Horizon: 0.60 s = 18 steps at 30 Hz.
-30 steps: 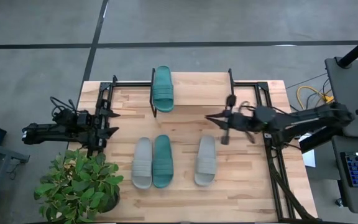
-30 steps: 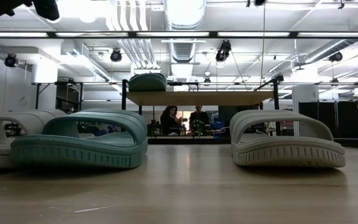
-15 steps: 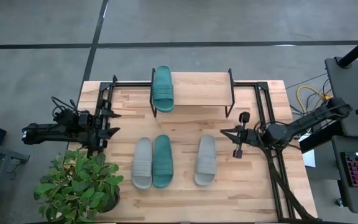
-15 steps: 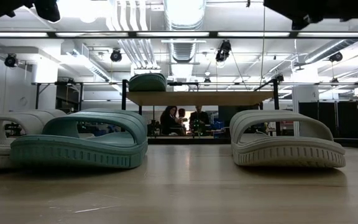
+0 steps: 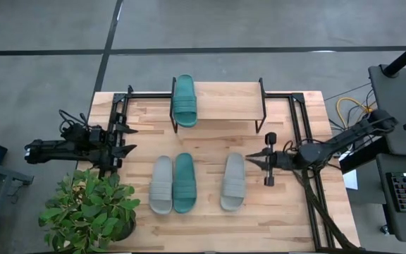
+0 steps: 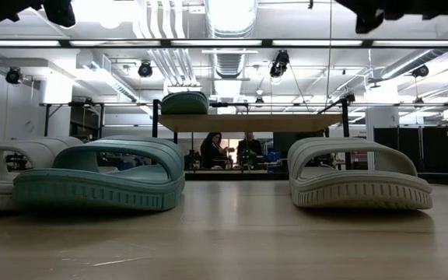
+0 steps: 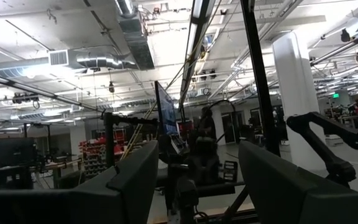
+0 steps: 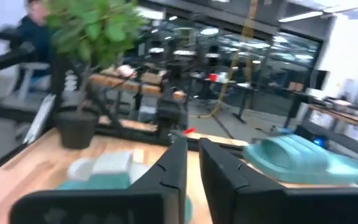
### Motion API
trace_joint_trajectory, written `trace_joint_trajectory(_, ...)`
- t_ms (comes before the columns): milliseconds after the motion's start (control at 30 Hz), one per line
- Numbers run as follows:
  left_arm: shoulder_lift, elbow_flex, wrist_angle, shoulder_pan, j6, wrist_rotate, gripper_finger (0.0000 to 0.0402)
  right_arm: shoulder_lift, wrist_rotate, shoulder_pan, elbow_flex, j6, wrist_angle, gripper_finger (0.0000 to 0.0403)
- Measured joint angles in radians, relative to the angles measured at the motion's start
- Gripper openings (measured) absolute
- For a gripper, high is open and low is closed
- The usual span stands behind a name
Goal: Pick and place slides into the shelf
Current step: Put the green slide on the shelf next to the other green slide
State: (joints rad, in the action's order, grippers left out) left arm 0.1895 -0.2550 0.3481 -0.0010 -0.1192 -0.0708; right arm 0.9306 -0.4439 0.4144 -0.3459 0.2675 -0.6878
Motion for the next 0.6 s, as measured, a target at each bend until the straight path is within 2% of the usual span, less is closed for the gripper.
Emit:
trace_joint_trajectory(300,0.014,0.0,-0.002,0.0,0.001,0.0,0.0208,0.193,0.007,0.021,-0.183,0.001,0.087,0.0132)
trace_joint_trajectory(500,0.014,0.0,-0.002,0.0,0.001,0.0,0.0208,0.383,-0.005,0.065,-0.427,0.105,0.261,0.0177)
trace_joint_trajectory(600,0.013,0.0,0.0,0.0,0.001,0.0,0.0208,0.467,-0.074,0.091,-0.568,0.101,0.424,0.0186)
